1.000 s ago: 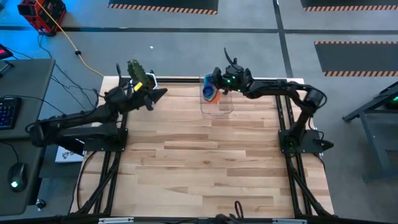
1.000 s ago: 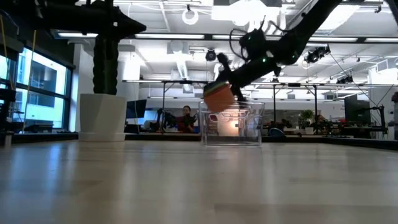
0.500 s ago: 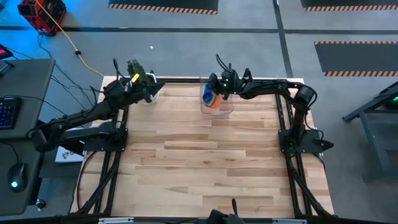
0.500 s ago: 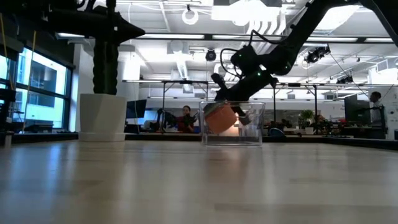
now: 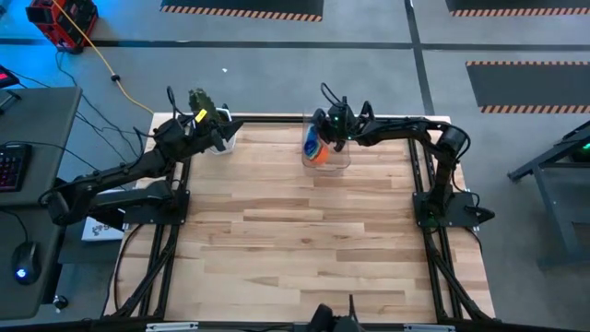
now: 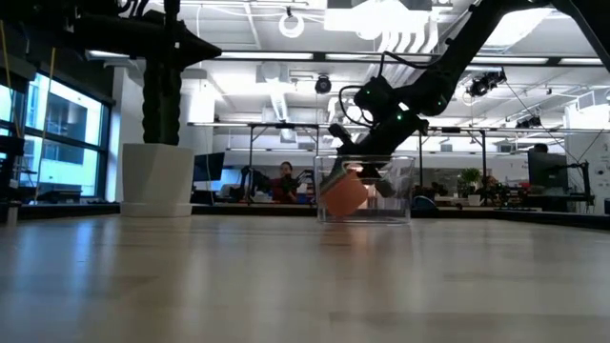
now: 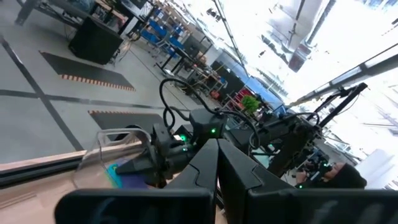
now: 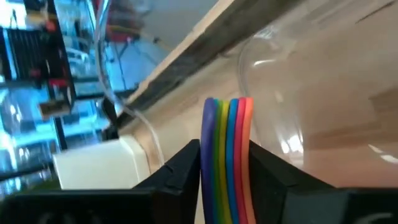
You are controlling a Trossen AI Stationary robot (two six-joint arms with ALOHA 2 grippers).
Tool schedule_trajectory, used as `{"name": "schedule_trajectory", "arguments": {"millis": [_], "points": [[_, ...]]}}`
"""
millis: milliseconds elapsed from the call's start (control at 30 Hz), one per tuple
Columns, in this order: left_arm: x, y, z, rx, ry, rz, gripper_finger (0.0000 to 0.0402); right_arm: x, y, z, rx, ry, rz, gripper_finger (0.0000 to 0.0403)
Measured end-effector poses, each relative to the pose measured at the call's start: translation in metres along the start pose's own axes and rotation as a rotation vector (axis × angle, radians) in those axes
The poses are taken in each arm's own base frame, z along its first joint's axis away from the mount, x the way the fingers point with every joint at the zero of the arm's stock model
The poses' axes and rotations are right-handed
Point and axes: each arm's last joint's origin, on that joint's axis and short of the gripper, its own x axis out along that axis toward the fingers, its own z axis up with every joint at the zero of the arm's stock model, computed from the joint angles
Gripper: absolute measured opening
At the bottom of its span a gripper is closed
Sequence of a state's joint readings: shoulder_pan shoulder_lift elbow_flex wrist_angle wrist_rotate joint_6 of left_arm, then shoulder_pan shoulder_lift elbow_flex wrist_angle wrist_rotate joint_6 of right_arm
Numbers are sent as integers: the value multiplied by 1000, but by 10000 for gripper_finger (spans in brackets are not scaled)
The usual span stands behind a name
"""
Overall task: Nest measuring cups in basket
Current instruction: Put the stacked measuring cups into the transparent bin
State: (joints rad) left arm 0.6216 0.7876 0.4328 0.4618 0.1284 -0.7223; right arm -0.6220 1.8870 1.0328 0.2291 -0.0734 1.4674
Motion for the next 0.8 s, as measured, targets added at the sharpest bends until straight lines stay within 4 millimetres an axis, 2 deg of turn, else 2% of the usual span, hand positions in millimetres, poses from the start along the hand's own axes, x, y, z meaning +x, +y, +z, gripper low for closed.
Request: {"name": "schedule_trajectory", "arguments": {"millis": [267, 800], "points": [[0, 0, 0, 0, 1, 0, 0, 0, -2, 1, 66, -64, -25, 111], [0, 0, 0, 9, 1, 0, 0, -1, -5, 6, 26, -80, -54, 144]]}}
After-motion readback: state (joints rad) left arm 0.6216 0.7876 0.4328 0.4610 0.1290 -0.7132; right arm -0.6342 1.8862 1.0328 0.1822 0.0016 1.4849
